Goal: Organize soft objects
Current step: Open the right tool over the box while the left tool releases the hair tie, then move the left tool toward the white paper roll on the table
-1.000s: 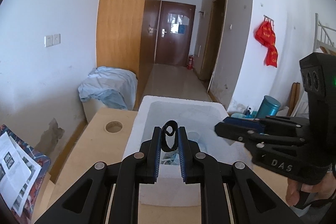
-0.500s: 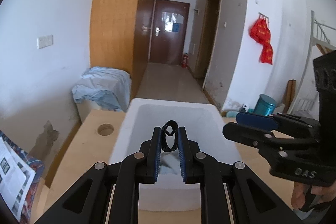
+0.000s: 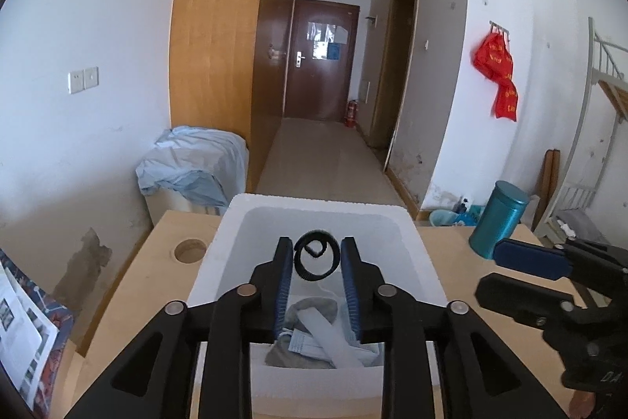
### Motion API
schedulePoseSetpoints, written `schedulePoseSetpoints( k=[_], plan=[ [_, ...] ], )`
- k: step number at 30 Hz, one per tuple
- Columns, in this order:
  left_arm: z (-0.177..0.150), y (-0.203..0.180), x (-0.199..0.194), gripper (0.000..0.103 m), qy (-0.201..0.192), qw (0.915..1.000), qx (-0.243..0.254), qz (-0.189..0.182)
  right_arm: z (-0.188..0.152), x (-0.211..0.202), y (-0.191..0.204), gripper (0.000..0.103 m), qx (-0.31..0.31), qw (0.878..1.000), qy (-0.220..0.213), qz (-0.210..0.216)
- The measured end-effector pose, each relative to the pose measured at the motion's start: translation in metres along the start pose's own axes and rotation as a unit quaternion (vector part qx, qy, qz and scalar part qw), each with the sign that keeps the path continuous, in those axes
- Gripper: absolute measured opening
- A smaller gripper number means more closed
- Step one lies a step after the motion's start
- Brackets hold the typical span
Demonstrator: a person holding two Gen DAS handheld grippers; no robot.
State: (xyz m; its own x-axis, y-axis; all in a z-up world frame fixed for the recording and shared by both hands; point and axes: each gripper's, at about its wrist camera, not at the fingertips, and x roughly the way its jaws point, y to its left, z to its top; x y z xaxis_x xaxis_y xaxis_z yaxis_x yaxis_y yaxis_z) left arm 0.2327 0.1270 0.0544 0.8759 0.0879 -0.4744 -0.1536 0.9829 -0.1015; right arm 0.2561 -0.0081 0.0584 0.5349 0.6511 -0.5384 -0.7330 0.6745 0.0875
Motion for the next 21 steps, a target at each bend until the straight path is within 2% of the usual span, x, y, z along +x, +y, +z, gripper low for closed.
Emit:
schedulePoseSetpoints(
  k=[2, 4, 17, 21],
  plan=[
    [-0.001, -0.002, -0.001, 0.063, -0.002, 1.0000, 0.002, 0.007, -0.002, -0.002, -0.002, 0.046, 0.001, 1.000, 0.000, -0.001],
    [-0.002, -0.003, -0.006, 0.077, -0.017, 0.9998, 0.002, 0.014, -0.005, -0.004, -0.003, 0.046, 0.002, 1.000, 0.000, -0.002],
    [-0.015, -0.012, -0.032, 0.080, -0.023, 0.9997, -0.001, 0.013, -0.016, -0.020, -0.022, 0.046, 0.022, 1.000, 0.001, -0.018],
    [-0.027, -0.019, -0.054, 0.089, -0.033, 0.9994, -0.005, 0.004, -0.026, -0.023, -0.032, 0.046, 0.027, 0.999, 0.012, -0.028]
  ],
)
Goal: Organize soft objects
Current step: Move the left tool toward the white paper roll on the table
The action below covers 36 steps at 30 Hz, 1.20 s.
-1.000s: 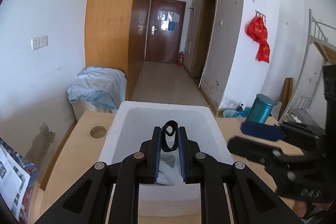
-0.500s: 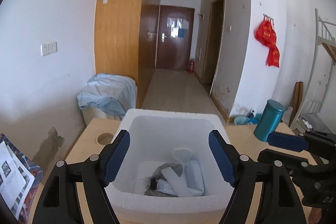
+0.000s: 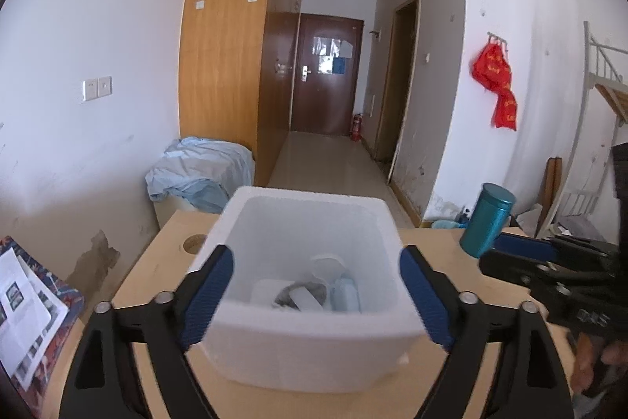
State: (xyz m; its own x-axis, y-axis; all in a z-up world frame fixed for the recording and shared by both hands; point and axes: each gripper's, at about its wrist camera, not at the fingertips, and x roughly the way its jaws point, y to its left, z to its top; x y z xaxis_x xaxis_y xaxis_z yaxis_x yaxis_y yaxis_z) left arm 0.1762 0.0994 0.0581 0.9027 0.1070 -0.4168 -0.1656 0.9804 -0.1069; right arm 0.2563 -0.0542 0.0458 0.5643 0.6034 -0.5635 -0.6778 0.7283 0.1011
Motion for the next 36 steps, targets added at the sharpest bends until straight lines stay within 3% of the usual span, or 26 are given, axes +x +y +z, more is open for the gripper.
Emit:
schedulePoseSetpoints(
  k=[7, 16, 20, 27, 36],
  plan=[
    [-0.033, -0.035, -0.018, 0.089, 0.026, 0.9974, 0.006, -0.067, -0.025, -0.008, -0.033, 0.046, 0.033, 0.999, 0.016, -0.007],
    [-0.063, -0.093, 0.001, 0.089, 0.059, 0.9920, 0.024, -0.109, -0.049, -0.041, -0.057, 0.046, 0.053, 0.998, 0.003, -0.018],
    [-0.066, -0.114, 0.026, 0.089, 0.057, 0.9934, 0.034, -0.093, -0.058, -0.049, -0.068, 0.046, 0.063, 0.998, -0.001, -0.018],
    [-0.068, -0.127, 0.070, 0.089, 0.077, 0.9902, 0.025, -0.114, -0.067, -0.051, -0.088, 0.046, 0.084, 0.996, -0.001, -0.020],
    [-0.081, -0.125, 0.106, 0.086, 0.087, 0.9943, 0.038, -0.050, -0.074, -0.051, -0.094, 0.046, 0.081, 0.997, 0.000, -0.014]
  ],
)
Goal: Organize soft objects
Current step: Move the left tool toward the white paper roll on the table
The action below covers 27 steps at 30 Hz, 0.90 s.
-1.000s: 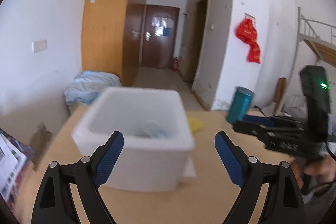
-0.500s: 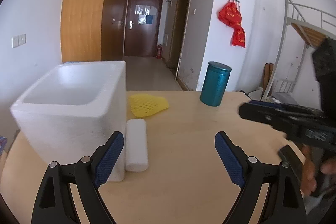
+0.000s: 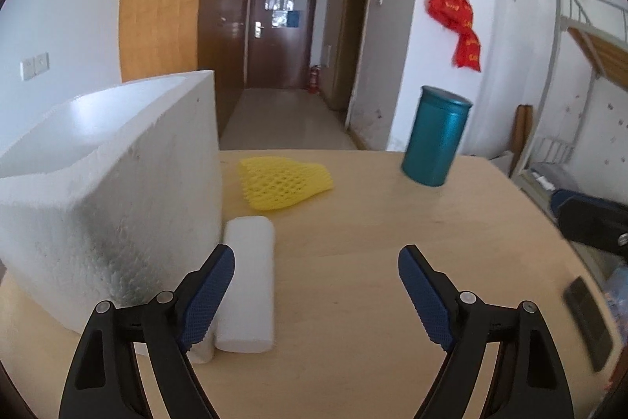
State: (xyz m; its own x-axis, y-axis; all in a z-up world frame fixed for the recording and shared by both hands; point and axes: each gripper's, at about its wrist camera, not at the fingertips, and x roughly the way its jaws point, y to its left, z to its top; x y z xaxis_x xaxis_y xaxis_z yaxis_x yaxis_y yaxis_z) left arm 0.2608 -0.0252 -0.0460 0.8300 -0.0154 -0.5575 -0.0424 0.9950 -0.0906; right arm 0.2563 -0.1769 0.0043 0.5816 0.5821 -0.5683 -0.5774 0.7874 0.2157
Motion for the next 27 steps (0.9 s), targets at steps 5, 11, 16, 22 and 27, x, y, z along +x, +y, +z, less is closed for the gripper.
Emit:
schedulePoseSetpoints(
  k=[5, 11, 16, 22, 27],
  plan=[
    [0.001, 0.015, 0.002, 0.086, -0.001, 0.9993, -0.019, 0.033, -0.002, 0.006, -0.002, 0.047, 0.000, 1.000, 0.006, 0.002],
    [-0.007, 0.026, 0.012, 0.086, 0.021, 0.9980, -0.021, 0.057, -0.003, 0.008, 0.000, 0.047, -0.004, 1.000, 0.007, 0.005],
    [-0.013, 0.014, 0.031, 0.086, 0.051, 0.9963, 0.003, 0.069, -0.004, 0.009, -0.003, 0.047, -0.003, 1.000, 0.010, 0.006],
    [-0.017, 0.004, 0.045, 0.078, 0.075, 0.9953, 0.009, 0.061, -0.005, 0.011, -0.008, 0.047, 0.005, 1.000, 0.011, 0.006],
    [-0.015, 0.013, 0.052, 0.078, 0.080, 0.9934, -0.007, 0.082, -0.006, 0.015, -0.008, 0.047, 0.005, 1.000, 0.019, 0.002]
  ],
)
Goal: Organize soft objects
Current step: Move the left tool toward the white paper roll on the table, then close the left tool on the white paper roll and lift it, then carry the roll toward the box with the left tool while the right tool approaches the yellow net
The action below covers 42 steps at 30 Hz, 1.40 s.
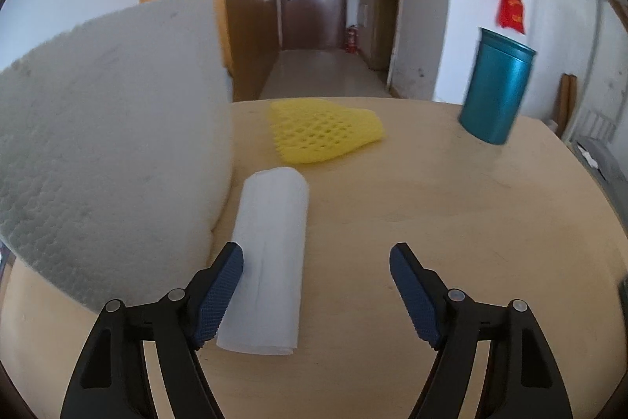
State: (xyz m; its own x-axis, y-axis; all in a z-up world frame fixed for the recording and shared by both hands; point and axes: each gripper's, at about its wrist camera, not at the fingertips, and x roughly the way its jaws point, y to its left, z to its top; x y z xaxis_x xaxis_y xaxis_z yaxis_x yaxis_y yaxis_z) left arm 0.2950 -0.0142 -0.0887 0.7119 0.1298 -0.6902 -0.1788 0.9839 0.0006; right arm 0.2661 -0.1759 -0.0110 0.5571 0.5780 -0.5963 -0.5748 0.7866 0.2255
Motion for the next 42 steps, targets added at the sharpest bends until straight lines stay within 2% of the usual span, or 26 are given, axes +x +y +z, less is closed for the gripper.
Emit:
schedulePoseSetpoints(
  k=[7, 11, 14, 16, 18, 19, 20, 30, 36, 42],
  plan=[
    [-0.001, 0.008, 0.010, 0.078, 0.020, 0.9986, 0.003, 0.049, 0.001, 0.003, 0.004, 0.047, -0.005, 1.000, 0.002, 0.003],
    [-0.002, 0.020, 0.020, 0.078, 0.039, 0.9980, -0.015, 0.047, 0.001, 0.004, 0.003, 0.047, -0.003, 1.000, 0.003, 0.003],
    [-0.005, 0.023, 0.033, 0.078, 0.073, 0.9969, -0.020, 0.021, 0.002, 0.005, 0.002, 0.047, 0.001, 1.000, 0.003, 0.004],
    [-0.005, 0.025, 0.032, 0.074, 0.071, 0.9968, -0.029, 0.024, 0.001, 0.005, 0.002, 0.047, 0.001, 1.000, 0.004, 0.003],
    [-0.006, 0.028, 0.030, 0.060, 0.067, 0.9970, -0.034, 0.019, 0.000, 0.006, 0.001, 0.047, 0.003, 1.000, 0.005, 0.002],
    [-0.006, 0.030, 0.028, 0.045, 0.064, 0.9971, -0.035, 0.019, 0.000, 0.007, 0.000, 0.047, 0.004, 1.000, 0.006, 0.002],
    [-0.006, 0.030, 0.028, 0.038, 0.064, 0.9972, -0.034, 0.016, 0.000, 0.007, 0.000, 0.047, 0.005, 1.000, 0.006, 0.000],
    [-0.013, 0.042, 0.019, 0.033, 0.061, 0.9971, -0.045, -0.013, 0.002, 0.015, 0.002, 0.047, 0.002, 1.000, 0.017, -0.002],
    [-0.017, 0.047, -0.015, 0.033, 0.023, 0.9985, -0.041, -0.028, 0.005, 0.027, 0.001, 0.047, 0.005, 1.000, 0.027, 0.003],
    [-0.018, 0.052, -0.049, 0.033, -0.007, 0.9978, -0.040, -0.053, 0.017, 0.049, 0.020, 0.047, -0.028, 0.999, 0.030, 0.008]
  ],
)
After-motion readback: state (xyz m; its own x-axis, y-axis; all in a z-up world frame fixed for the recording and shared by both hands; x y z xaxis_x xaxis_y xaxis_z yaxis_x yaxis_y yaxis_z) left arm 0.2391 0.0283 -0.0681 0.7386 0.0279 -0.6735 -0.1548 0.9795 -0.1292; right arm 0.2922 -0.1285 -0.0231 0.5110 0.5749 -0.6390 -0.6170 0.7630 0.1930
